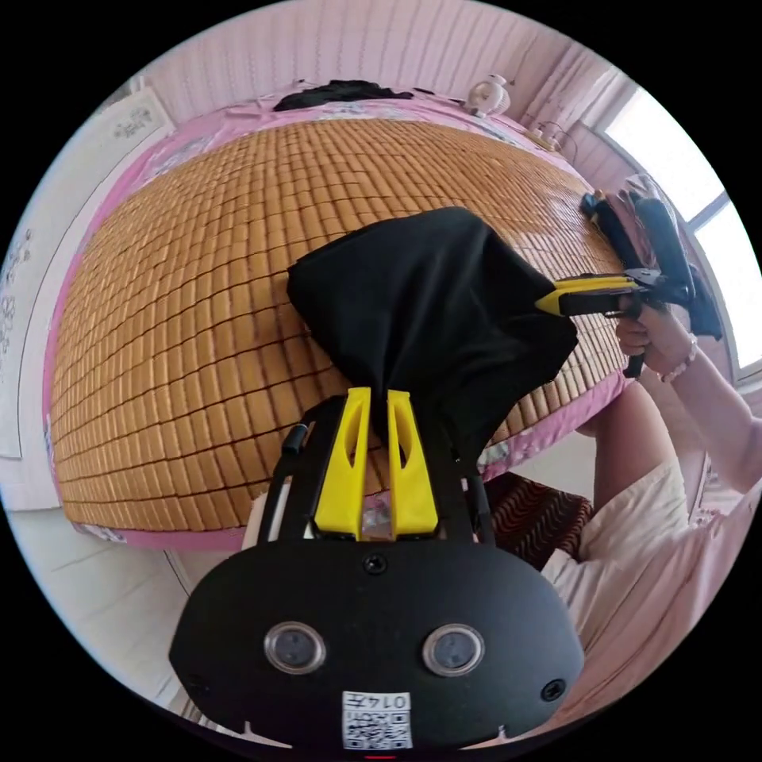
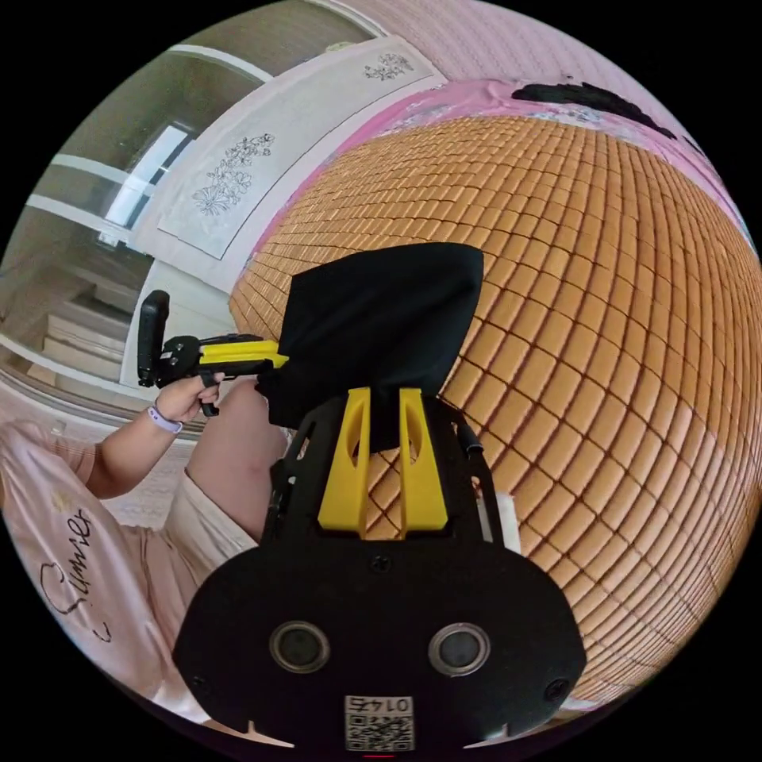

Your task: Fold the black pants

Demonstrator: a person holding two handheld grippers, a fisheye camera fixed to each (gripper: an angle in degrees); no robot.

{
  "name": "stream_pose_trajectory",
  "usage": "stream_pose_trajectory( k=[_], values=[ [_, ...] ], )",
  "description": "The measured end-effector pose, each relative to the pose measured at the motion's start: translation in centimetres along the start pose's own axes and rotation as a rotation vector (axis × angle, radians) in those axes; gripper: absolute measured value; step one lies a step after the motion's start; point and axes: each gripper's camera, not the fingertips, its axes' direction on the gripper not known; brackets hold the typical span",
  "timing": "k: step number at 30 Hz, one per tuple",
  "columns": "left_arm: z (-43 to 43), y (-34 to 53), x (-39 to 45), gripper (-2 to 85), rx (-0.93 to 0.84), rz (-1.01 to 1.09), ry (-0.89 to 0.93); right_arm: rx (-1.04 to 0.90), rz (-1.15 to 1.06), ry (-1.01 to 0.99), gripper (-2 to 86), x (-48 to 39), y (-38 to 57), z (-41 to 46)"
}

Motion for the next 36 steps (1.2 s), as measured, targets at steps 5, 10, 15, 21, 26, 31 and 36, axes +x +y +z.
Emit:
stream_pose_trajectory(
  k=[5,10,15,21,26,31,36],
  values=[
    [-4.4,7.5,-13.4,4.5,0.013,-0.256,-0.079,-0.11,-0.367,-0.052,6.3,-11.2,-15.3,15.7],
    [-8.9,16.2,-27.0,5.0,0.094,-0.638,-0.254,-0.053,-0.379,-0.155,6.1,-22.3,-26.9,28.6],
    [-14.1,23.7,-34.1,5.9,0.244,-0.853,-0.313,-0.116,-0.45,-0.096,5.0,-24.2,-26.6,33.9],
    [-18.0,28.3,-29.9,5.7,0.334,-0.729,-0.29,-0.144,-0.437,0.079,3.1,-10.8,-11.4,29.7],
    [-18.8,30.9,-26.7,6.2,0.337,-0.699,-0.213,-0.198,-0.134,0.273,2.6,2.1,7.9,21.3],
    [-19.8,30.8,-26.8,6.7,0.35,-0.693,-0.186,-0.193,-0.049,0.417,3.4,4.6,12.2,19.2],
    [-22.0,30.7,-30.3,7.0,0.423,-0.74,-0.218,-0.112,-0.324,0.314,5.2,-4.3,-0.1,26.3]
  ],
)
